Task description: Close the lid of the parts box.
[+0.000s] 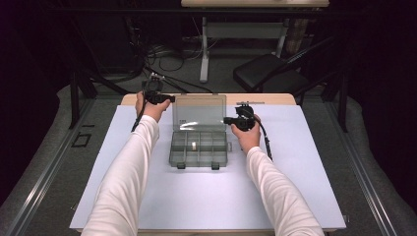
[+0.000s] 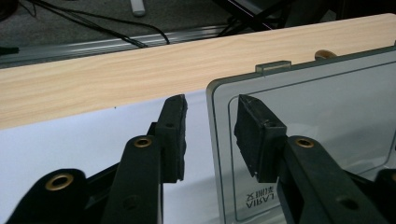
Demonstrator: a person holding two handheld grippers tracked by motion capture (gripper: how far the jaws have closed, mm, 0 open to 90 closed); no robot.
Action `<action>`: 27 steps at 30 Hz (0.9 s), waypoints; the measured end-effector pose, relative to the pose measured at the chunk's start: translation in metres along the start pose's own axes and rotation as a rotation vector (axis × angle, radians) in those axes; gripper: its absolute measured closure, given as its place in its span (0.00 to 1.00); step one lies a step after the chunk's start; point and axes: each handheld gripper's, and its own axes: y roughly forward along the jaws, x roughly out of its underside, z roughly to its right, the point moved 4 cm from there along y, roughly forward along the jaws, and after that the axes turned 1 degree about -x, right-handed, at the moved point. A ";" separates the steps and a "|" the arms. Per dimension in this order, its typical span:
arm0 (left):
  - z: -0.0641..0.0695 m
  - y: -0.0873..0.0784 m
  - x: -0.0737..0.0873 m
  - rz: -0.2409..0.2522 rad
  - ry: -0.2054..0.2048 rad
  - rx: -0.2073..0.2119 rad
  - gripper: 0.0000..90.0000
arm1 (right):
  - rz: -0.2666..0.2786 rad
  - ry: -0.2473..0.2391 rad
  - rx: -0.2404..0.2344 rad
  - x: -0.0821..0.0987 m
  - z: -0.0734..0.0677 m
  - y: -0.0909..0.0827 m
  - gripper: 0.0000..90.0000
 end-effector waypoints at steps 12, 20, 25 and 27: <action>0.003 0.012 0.001 -0.007 0.001 0.017 0.75 | 0.004 0.001 -0.002 0.000 0.000 -0.001 0.94; 0.005 0.013 0.001 -0.014 0.022 -0.002 0.85 | 0.005 0.000 -0.002 0.001 0.000 -0.001 0.94; 0.005 0.014 0.003 -0.021 0.027 -0.033 0.93 | 0.006 0.000 -0.002 0.001 0.000 0.000 0.94; 0.006 0.014 0.003 -0.017 0.015 -0.039 0.95 | 0.006 -0.001 -0.002 0.001 0.000 -0.001 0.94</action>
